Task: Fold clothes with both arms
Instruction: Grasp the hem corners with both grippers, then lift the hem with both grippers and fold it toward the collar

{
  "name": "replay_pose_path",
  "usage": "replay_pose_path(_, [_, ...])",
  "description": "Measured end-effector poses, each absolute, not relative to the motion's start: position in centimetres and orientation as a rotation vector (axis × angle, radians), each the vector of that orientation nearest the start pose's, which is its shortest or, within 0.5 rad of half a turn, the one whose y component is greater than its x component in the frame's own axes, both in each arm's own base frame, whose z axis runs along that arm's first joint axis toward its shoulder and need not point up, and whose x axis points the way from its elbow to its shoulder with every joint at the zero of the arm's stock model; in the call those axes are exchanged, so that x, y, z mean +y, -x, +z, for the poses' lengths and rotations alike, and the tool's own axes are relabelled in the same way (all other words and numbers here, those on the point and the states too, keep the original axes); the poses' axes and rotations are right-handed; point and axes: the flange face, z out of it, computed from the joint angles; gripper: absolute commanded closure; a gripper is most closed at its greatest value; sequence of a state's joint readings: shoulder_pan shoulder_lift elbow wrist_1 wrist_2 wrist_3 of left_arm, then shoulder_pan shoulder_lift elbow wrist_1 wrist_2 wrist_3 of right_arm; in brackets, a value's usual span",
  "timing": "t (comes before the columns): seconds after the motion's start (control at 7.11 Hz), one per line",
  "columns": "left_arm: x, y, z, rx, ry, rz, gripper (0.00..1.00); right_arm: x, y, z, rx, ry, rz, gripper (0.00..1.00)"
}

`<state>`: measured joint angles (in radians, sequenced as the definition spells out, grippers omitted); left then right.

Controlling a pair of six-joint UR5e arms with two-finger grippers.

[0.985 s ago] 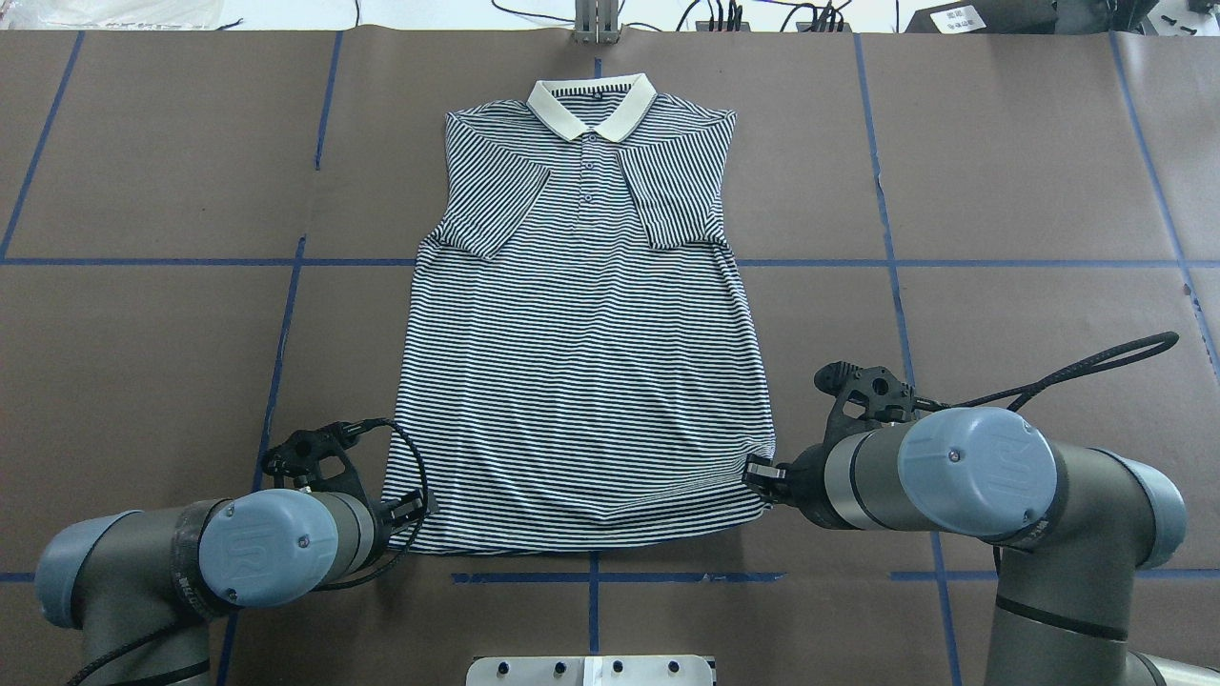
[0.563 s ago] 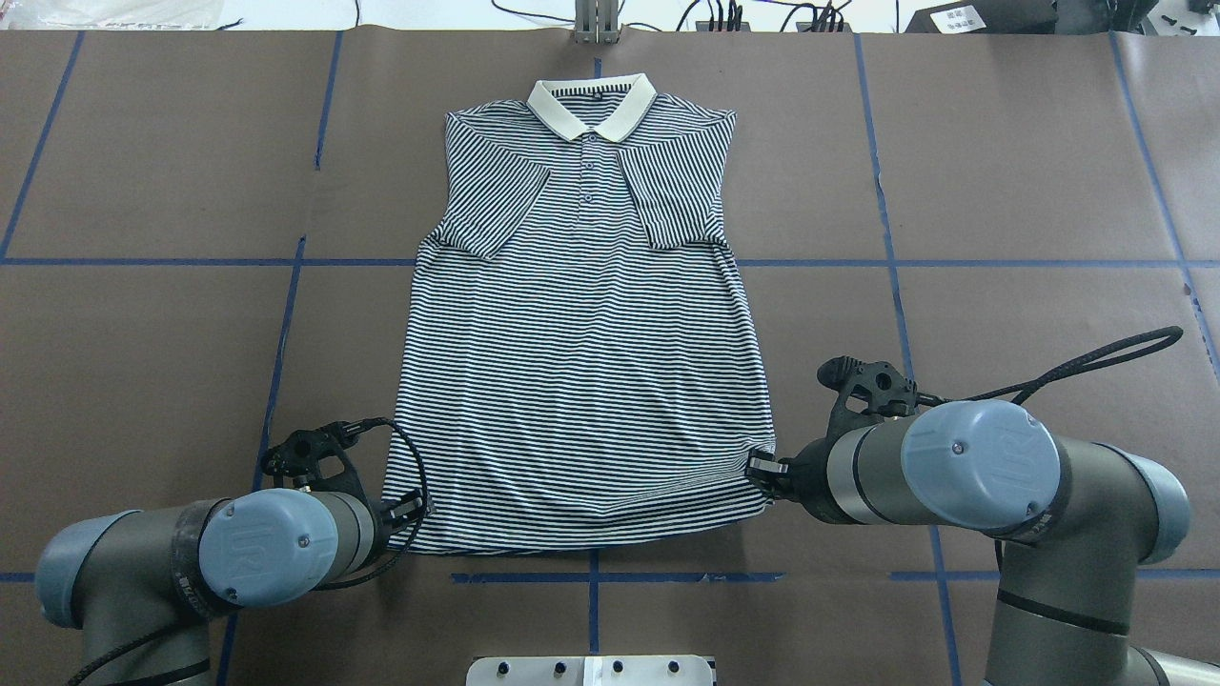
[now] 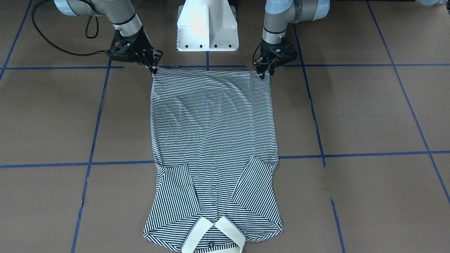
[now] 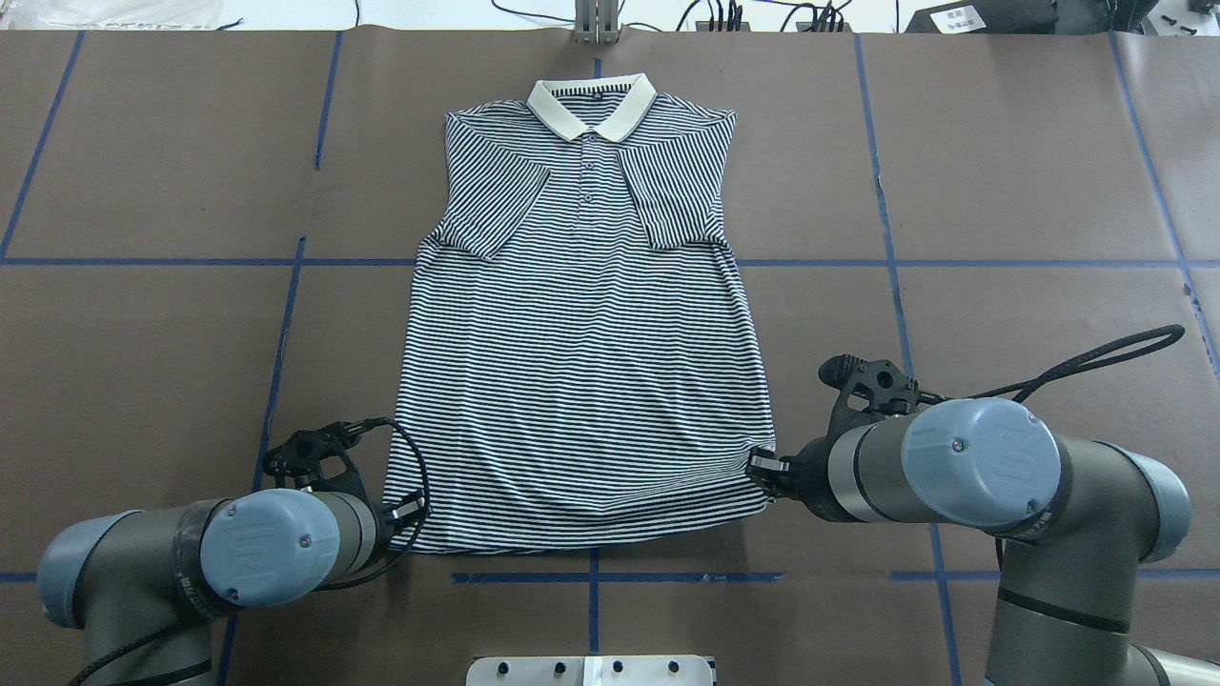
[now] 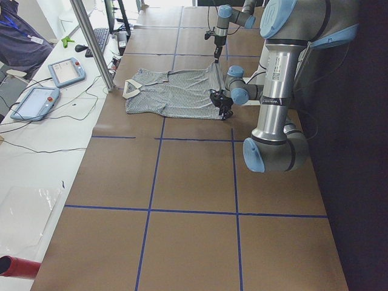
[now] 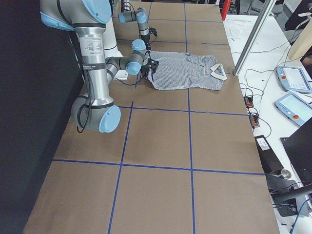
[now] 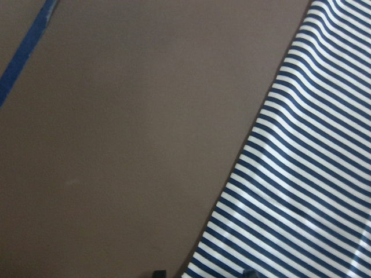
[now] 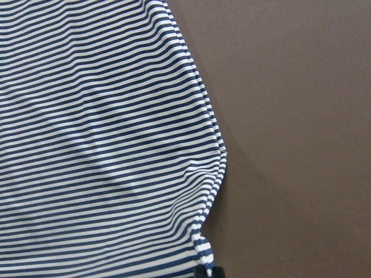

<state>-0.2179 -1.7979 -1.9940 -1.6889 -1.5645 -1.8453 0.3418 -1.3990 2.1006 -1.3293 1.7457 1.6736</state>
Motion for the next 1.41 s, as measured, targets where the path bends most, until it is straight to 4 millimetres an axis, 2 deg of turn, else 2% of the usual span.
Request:
replay_pose_path(0.14, [-24.9,-50.7,33.8,0.782,0.016,-0.470,0.84,-28.1,44.2,30.5,-0.957,0.048,0.329,1.00])
replay_pose_path(0.28, [-25.0,-50.6,33.6,0.788,0.016,-0.470,1.00,-28.1,44.2,30.5,-0.956,0.049,0.329,1.00])
replay_pose_path(0.7, [-24.9,-50.1,32.7,0.808,0.017,-0.469,1.00,-28.5,43.6,30.5,-0.961,0.064,0.332,1.00])
replay_pose_path(0.98, [-24.5,-47.3,29.2,0.868,0.015,-0.464,1.00,-28.7,41.9,29.8,-0.979,0.088,0.331,1.00])
replay_pose_path(1.13, [-23.7,-45.8,27.2,0.879,0.019,-0.449,1.00,-28.1,40.5,29.6,-0.990,0.108,0.320,1.00])
replay_pose_path(1.41, [-19.1,-43.9,23.6,0.915,0.061,-0.363,1.00,-25.1,36.3,29.2,-1.008,0.215,0.255,1.00])
